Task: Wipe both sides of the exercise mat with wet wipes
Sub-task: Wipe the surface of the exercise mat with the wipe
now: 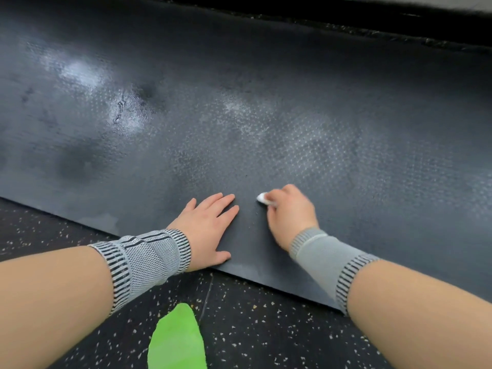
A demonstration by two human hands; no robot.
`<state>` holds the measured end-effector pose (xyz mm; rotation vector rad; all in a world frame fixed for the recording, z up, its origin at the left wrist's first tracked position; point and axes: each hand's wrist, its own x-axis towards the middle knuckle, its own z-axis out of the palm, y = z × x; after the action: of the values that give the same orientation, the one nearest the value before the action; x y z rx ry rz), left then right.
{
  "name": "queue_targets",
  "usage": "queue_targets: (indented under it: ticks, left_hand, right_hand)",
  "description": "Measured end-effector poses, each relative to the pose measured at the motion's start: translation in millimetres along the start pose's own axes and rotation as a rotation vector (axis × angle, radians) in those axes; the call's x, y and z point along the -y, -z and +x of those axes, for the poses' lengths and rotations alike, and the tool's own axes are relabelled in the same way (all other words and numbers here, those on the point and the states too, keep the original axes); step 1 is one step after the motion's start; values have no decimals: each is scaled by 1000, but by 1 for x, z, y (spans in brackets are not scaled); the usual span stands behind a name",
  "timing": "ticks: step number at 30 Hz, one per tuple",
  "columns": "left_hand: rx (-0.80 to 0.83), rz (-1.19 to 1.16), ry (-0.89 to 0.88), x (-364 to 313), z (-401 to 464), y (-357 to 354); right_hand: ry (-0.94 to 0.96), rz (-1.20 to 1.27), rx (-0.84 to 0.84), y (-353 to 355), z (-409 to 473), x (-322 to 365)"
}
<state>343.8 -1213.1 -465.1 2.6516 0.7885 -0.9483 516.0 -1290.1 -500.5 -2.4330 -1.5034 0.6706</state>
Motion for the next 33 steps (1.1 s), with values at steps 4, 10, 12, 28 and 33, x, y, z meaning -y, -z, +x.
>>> queue_targets:
  ticks: [4,10,12,28,33]
  left_hand:
    - [8,-1,-15,0,-4,-3]
    - [31,19,-42,0,-9,-8]
    - [30,18,-37,3,-11,-9]
    - [26,15,2,15,-19,-20]
    - [40,18,-1,18,-19,-19]
  right_hand:
    - [324,16,204,-11,-33,18]
    - [740,-222,411,19,-74,-45]
    - [725,-199,322,16,-85,-59]
    - [836,-203,301,5,-79,-69]
    - [854,-142,173,-12,-69,-37]
